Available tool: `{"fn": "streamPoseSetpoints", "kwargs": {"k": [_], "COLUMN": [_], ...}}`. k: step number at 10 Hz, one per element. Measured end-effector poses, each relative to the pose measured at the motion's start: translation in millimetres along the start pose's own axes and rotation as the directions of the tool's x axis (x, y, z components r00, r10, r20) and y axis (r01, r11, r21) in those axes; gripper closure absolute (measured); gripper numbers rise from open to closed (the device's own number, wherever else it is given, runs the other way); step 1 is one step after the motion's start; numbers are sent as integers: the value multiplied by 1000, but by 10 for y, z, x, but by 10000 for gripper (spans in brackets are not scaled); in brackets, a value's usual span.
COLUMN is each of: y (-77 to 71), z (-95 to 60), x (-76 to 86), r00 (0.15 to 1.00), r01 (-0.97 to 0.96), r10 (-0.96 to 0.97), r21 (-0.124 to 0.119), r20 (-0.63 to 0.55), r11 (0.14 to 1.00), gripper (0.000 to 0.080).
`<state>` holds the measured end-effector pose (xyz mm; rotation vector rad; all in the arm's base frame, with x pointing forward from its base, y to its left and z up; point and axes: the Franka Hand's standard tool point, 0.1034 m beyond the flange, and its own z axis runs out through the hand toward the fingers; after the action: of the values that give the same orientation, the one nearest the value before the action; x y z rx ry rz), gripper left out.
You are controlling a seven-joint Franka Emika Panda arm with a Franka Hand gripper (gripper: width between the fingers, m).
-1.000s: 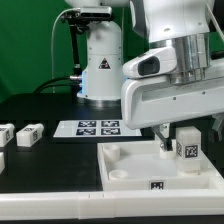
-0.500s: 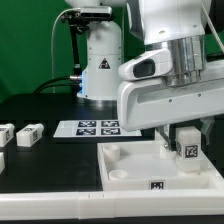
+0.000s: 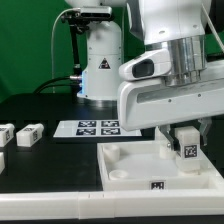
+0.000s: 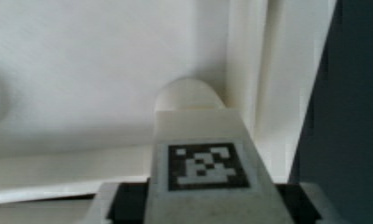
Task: Assemble one leg
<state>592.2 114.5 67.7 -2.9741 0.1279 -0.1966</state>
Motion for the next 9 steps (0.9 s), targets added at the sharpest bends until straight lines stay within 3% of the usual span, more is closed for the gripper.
{"fn": "streamPoseSetpoints", "kwargs": {"k": [2, 5, 9], "y": [12, 4, -86], "z": [0, 7, 39], "x": [11, 9, -23], "r00": [952, 806, 335], "r01": [-305, -591, -942], "r10": [305, 592, 941], "r21": [27, 41, 58], "r20": [-25, -14, 48], "r11": [952, 806, 332], "gripper": [509, 509, 508]}}
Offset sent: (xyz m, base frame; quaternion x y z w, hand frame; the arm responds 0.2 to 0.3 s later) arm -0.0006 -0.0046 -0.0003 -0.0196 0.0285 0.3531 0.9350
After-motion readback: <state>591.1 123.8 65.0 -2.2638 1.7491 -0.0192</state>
